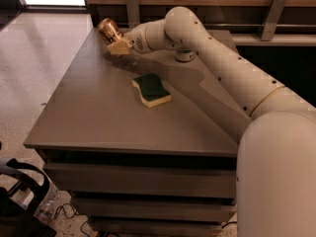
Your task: Place orange can upright
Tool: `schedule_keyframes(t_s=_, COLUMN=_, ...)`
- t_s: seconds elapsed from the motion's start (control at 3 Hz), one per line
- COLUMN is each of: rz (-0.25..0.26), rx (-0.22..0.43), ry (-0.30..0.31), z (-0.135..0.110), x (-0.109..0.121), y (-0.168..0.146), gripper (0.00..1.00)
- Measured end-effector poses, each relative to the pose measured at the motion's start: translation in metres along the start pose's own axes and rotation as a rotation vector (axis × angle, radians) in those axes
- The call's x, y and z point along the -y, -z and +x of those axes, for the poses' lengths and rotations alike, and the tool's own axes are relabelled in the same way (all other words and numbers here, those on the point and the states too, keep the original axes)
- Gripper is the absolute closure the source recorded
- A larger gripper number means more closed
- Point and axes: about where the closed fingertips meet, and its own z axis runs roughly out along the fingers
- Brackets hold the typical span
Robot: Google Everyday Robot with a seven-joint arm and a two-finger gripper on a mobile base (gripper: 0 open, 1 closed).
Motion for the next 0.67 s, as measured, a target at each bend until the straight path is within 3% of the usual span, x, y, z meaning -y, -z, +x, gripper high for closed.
schedule_keyframes(t_s=0.67, rz=-0.012, rx=-0.029, ry=-0.039, z=0.022, x=-0.006, y=-0.006, gripper=1.0)
